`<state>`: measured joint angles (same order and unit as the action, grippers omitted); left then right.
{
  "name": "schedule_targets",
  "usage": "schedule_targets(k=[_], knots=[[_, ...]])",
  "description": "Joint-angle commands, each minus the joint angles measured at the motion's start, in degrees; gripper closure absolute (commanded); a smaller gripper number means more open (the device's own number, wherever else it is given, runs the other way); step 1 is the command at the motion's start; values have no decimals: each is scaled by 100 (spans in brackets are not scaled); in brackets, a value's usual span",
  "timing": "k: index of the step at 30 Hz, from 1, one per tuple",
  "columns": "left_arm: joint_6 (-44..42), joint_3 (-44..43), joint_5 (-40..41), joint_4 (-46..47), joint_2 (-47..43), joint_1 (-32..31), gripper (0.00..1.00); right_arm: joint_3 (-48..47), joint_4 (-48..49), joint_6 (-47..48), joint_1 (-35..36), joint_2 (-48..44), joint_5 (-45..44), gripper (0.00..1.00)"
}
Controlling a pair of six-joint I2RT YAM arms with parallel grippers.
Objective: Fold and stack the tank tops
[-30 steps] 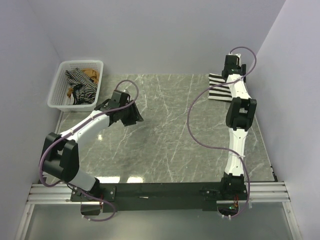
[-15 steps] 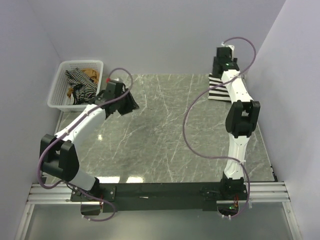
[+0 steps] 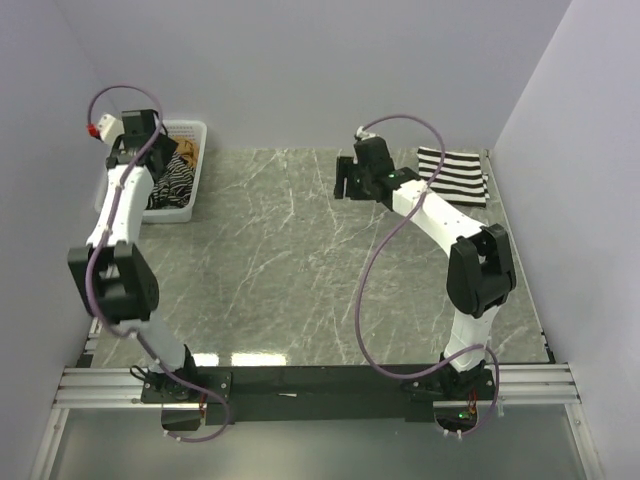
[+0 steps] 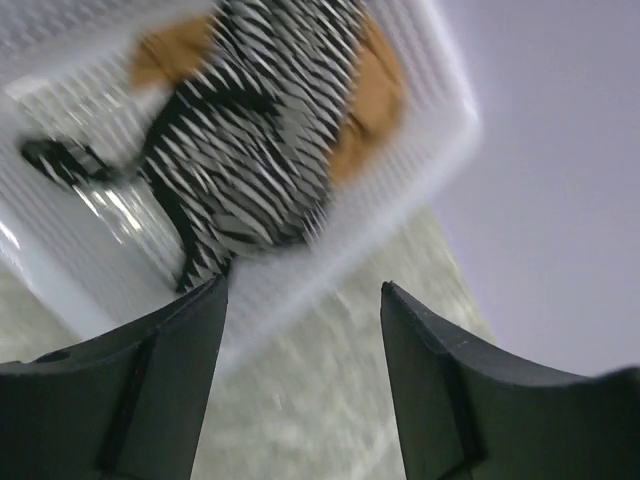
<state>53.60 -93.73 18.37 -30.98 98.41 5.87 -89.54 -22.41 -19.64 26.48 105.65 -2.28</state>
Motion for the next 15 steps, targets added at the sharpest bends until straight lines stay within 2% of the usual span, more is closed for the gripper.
schedule_targets(k=[1,7,15], knots=[[186,-793,554,-153,965,422,32,155,527,-312,261,-141,562,27],[-78,-2859,614,-908,2715,757,34,182,589,-313,288,26,817,27],[-219,-2906,282,-419,3316,907,38,156,589,-321,288,167,835,27]])
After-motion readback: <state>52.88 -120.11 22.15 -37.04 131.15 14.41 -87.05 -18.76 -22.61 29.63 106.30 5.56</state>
